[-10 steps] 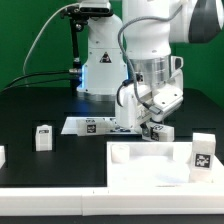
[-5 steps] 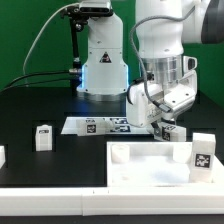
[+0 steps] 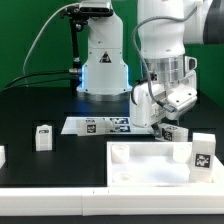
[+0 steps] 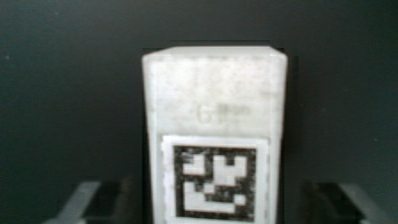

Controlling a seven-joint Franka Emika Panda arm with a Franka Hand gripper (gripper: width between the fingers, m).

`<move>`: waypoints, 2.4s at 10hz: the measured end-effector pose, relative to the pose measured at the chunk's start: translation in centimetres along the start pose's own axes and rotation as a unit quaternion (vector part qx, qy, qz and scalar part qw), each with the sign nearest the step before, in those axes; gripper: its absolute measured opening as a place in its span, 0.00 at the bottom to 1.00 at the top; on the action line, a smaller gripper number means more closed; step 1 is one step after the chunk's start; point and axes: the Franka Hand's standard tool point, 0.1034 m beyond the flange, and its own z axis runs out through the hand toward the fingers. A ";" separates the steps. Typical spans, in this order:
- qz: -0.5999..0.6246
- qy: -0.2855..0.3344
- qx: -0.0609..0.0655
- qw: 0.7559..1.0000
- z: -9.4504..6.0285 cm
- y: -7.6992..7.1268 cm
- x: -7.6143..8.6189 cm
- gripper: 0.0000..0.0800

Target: Assemble square table

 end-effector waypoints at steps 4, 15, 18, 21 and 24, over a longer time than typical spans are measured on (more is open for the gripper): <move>-0.076 -0.018 -0.004 0.997 -2.0 0.1 -1.5 0.81; -0.667 -0.009 -0.002 0.745 -4.5 0.2 -5.8 0.81; -0.724 0.007 0.006 0.690 -4.3 0.5 -5.3 0.81; -0.881 0.050 -0.031 0.470 -3.8 -0.1 -5.8 0.81; -0.948 0.039 -0.051 0.311 -3.2 -1.4 -6.4 0.81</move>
Offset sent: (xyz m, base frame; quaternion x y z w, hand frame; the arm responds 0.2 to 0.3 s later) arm 0.0134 0.0089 0.0448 -0.0212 -0.0185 -0.1810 0.9831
